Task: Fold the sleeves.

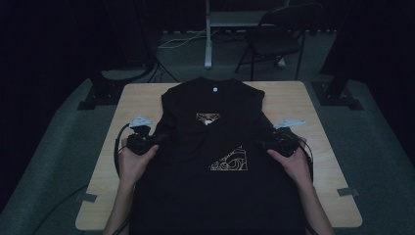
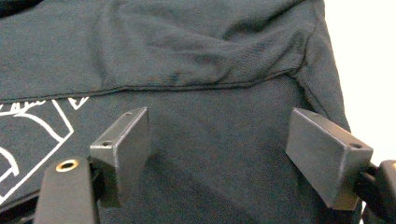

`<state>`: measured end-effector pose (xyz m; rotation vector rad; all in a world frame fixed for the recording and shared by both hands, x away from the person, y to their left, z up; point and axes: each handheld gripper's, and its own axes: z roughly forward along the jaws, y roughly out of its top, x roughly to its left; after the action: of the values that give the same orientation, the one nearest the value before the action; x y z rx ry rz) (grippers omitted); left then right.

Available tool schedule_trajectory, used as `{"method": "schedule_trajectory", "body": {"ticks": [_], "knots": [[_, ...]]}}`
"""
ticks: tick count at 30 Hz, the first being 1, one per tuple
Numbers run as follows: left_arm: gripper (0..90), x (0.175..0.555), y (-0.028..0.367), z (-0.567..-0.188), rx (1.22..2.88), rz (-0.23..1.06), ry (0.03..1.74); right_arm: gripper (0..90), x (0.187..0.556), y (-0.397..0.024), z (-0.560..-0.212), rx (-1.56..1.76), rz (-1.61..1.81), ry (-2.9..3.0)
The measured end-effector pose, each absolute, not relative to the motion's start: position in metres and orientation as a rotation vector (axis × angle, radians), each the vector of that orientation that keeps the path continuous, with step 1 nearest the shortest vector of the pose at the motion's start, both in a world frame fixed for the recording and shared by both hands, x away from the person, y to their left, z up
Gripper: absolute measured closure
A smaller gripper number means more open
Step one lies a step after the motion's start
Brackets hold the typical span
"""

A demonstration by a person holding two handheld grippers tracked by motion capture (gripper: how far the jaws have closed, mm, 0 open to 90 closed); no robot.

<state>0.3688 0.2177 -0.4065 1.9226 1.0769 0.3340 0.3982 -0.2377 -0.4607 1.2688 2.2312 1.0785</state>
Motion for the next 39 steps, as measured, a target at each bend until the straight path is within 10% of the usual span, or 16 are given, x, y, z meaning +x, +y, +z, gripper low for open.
{"method": "schedule_trajectory", "body": {"ticks": [39], "knots": [[86.4,0.351,0.008,-0.405,2.120,0.095,0.628,21.9,0.399,-0.240,-0.461,1.287,1.108,2.230]]}}
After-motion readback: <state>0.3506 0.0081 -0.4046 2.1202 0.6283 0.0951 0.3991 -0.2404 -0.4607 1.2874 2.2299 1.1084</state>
